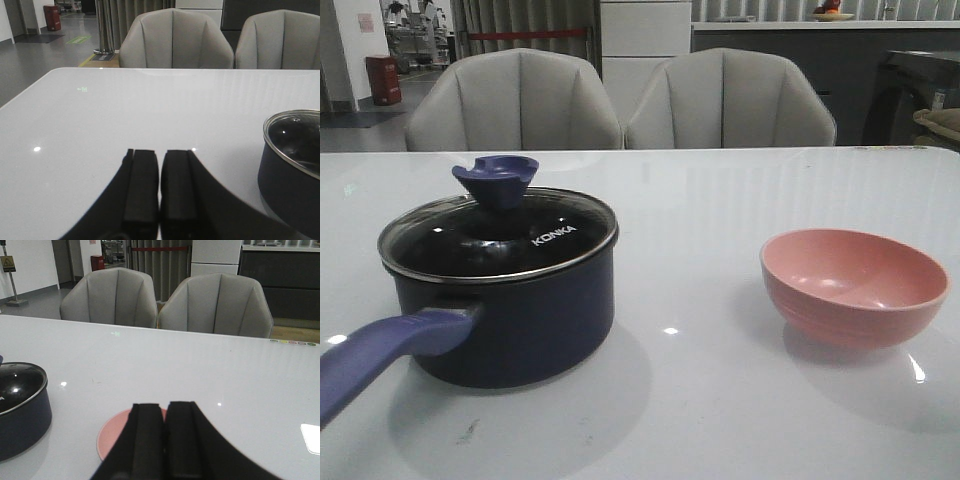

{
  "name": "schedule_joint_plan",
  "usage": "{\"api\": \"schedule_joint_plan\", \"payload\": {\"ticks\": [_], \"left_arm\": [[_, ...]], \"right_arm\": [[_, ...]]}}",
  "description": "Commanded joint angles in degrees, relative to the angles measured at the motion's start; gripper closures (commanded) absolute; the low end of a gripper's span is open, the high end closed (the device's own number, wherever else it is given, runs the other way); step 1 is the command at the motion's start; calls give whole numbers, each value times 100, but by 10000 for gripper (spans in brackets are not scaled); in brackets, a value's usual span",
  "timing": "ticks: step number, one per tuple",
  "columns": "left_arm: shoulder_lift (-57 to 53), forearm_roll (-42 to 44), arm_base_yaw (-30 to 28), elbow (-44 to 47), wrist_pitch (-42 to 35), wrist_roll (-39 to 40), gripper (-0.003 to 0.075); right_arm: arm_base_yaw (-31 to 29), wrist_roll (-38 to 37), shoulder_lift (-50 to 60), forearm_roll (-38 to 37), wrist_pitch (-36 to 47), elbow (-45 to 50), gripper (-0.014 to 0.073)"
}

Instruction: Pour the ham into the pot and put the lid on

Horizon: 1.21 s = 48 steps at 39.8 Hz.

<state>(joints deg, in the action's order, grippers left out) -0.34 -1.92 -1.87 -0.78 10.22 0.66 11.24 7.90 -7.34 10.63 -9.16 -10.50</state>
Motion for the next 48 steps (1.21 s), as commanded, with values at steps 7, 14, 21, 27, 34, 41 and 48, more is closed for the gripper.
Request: {"api": "schedule_joint_plan", "payload": {"ticks": [7,14,21,27,34,41,48], "left_arm": [[-124,138,218,297,-1276,213,606],[-124,147,518,297,-1389,213,606],[-124,147,550,297,-1389,213,606],[-124,147,550,297,-1389,213,606],[-124,147,550,297,-1389,213,606],[-124,147,550,297,-1389,213,606],[-124,147,550,297,-1389,213,606]], "right_arm": [[5,51,-46,16,419,-142,452],[5,51,-46,16,419,-142,452],[5,51,-46,16,419,-142,452],[5,51,-46,16,419,-142,452],[5,51,-46,16,419,-142,452],[5,51,-46,16,419,-142,452],[5,51,-46,16,419,-142,452]]}}
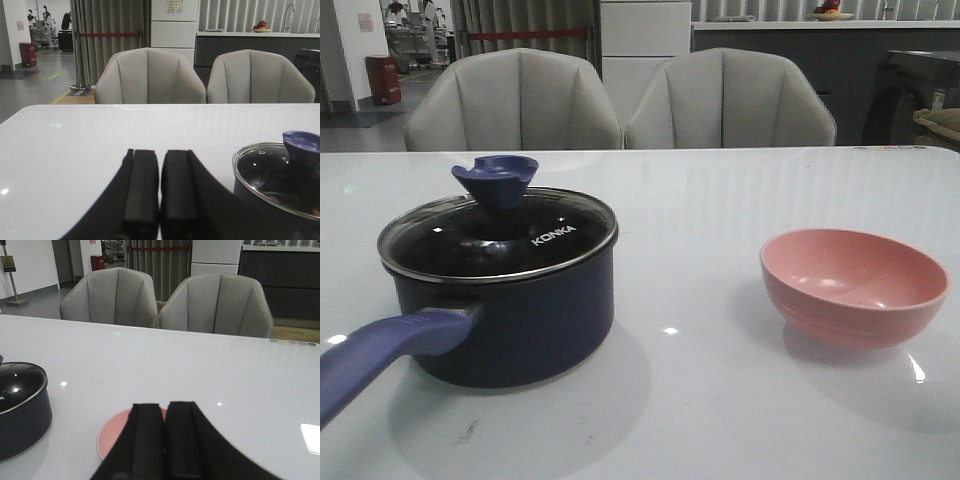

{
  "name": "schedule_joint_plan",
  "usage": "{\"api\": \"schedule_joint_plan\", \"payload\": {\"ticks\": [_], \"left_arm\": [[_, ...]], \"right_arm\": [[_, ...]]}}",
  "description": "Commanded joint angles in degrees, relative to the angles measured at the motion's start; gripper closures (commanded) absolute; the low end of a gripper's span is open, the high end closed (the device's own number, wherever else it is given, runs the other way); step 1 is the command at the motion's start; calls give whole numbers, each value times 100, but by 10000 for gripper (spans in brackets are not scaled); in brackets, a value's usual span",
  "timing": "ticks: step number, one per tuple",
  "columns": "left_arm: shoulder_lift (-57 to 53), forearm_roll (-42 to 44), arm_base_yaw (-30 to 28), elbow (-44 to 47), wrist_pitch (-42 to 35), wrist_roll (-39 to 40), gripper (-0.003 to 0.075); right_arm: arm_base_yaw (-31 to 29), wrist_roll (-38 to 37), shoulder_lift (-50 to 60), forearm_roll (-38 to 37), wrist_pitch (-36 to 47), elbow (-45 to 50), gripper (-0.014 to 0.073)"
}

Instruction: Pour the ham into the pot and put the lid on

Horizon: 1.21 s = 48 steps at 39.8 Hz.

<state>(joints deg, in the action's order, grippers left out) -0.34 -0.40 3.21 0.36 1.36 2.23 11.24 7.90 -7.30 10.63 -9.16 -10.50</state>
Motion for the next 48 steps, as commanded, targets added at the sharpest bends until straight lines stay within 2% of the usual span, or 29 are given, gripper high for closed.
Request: {"api": "schedule_joint_plan", "payload": {"ticks": [1,10,17,22,26,29,31,48], "left_arm": [[-124,-5,42,183,-504,56,606],[-124,-5,42,183,-504,56,606],[-124,-5,42,183,-504,56,606],[-124,-5,42,183,-504,56,606],[-124,-5,42,183,-504,56,606],[-124,-5,42,183,-504,56,606],[-124,-5,42,183,-504,56,606],[-112,-5,42,183,-504,56,606]], "right_arm": [[5,51,-50,16,419,-142,452],[-3,67,-50,5,451,-102,452],[-359,11,-37,-521,816,313,452],[-676,-367,152,-1013,1341,690,452],[-708,-896,419,-1381,1590,1039,452],[-708,-1136,662,-1388,1650,1270,452],[-708,-1240,788,-1388,1405,1255,452],[-708,-1246,893,-1388,1309,1255,452]]}}
